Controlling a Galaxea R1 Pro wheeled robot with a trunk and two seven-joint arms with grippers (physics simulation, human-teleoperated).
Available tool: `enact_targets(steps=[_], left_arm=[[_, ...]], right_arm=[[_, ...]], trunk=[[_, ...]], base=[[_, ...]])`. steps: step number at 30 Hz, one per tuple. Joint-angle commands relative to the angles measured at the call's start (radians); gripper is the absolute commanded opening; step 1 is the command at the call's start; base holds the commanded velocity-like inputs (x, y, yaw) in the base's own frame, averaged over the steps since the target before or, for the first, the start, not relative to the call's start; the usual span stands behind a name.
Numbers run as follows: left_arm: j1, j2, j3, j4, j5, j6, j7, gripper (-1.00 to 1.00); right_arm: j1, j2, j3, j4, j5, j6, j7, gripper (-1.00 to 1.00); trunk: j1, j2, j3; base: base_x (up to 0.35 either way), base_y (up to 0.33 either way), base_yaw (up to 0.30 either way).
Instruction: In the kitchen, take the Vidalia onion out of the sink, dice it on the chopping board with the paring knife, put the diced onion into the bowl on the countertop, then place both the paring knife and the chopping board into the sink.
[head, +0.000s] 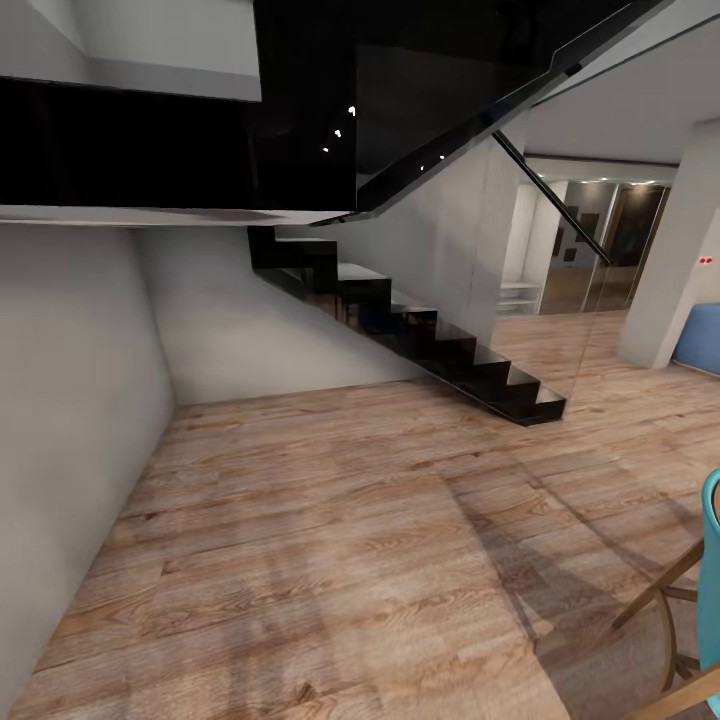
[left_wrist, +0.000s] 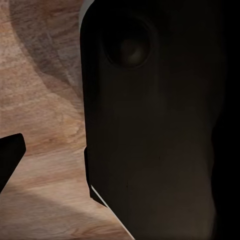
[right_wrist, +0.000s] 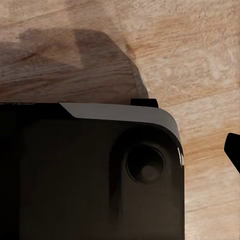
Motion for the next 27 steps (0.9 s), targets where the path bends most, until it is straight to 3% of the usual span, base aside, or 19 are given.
enact_targets(steps=[1, 22, 27], left_arm=[[0.0, 0.0, 0.0, -0.001, 0.0, 0.0, 0.0, 1.0], [0.0, -0.004, 0.005, -0.005, 0.006, 0.0, -0.001, 1.0], [0.0, -0.006, 0.008, -0.038, 0.006, 0.0, -0.001, 1.0]], right_arm=[[0.0, 0.0, 0.0, 0.0, 0.0, -0.003, 0.0, 1.0], [0.0, 0.005, -0.001, -0.008, -0.006, -0.005, 0.001, 1.0], [0.0, 0.006, -0.002, -0.016, -0.006, -0.014, 0.002, 1.0]], trunk=[[0.0, 0.0, -0.001], [0.0, 0.0, -0.001], [0.0, 0.0, -0.001]], base=[[0.0, 0.0, 0.0], [0.0, 0.0, 0.0], [0.0, 0.0, 0.0]])
